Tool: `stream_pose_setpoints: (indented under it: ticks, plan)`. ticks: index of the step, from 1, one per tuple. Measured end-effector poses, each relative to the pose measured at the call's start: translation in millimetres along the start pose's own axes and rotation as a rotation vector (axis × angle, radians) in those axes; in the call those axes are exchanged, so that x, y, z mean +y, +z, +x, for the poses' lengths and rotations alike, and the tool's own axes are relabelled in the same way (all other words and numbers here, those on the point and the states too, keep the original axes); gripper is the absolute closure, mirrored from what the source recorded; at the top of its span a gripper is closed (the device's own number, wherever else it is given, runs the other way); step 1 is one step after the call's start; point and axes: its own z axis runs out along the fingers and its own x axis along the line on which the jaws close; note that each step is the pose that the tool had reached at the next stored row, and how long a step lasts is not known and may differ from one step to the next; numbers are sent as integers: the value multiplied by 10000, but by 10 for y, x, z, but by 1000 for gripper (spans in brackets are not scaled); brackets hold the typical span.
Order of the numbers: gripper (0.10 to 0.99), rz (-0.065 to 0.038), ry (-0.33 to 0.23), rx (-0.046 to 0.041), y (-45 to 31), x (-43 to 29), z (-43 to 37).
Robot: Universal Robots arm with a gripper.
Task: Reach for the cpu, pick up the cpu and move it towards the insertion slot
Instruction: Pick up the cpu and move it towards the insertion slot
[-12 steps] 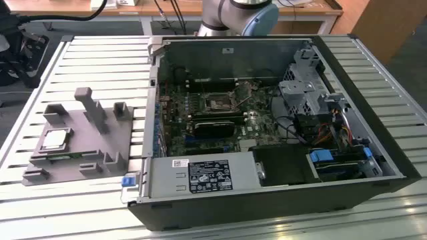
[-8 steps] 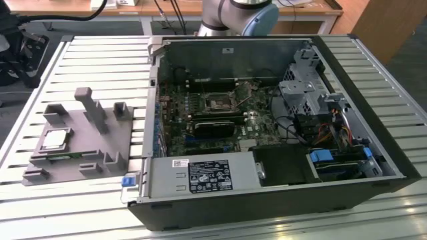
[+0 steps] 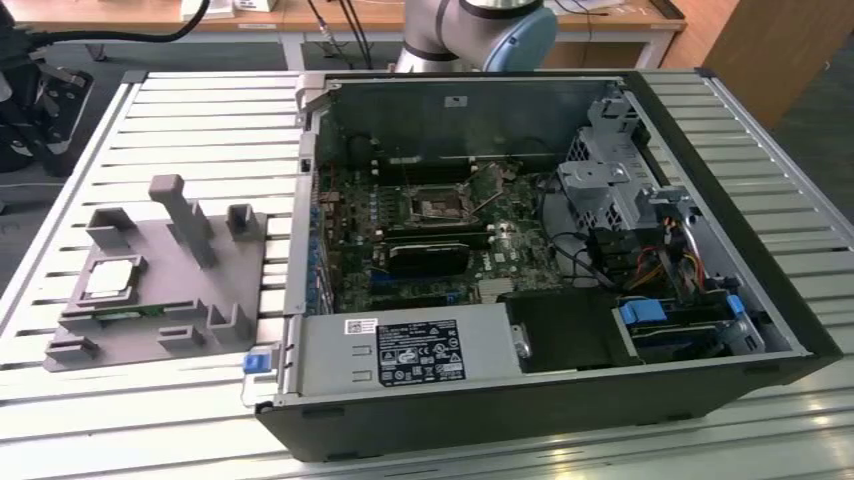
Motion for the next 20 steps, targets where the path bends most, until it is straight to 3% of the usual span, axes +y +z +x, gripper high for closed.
stream_pose_setpoints:
  ticks: [4, 14, 17, 19, 20]
  plan:
    - [980, -1, 0, 0, 7, 1, 52]
    - [980, 7, 1, -1, 65, 3, 293]
    - [973, 27, -1, 0, 108, 0, 303]
    - [851, 30, -1, -1, 144, -4, 305]
    - [851, 30, -1, 1, 162, -5, 308]
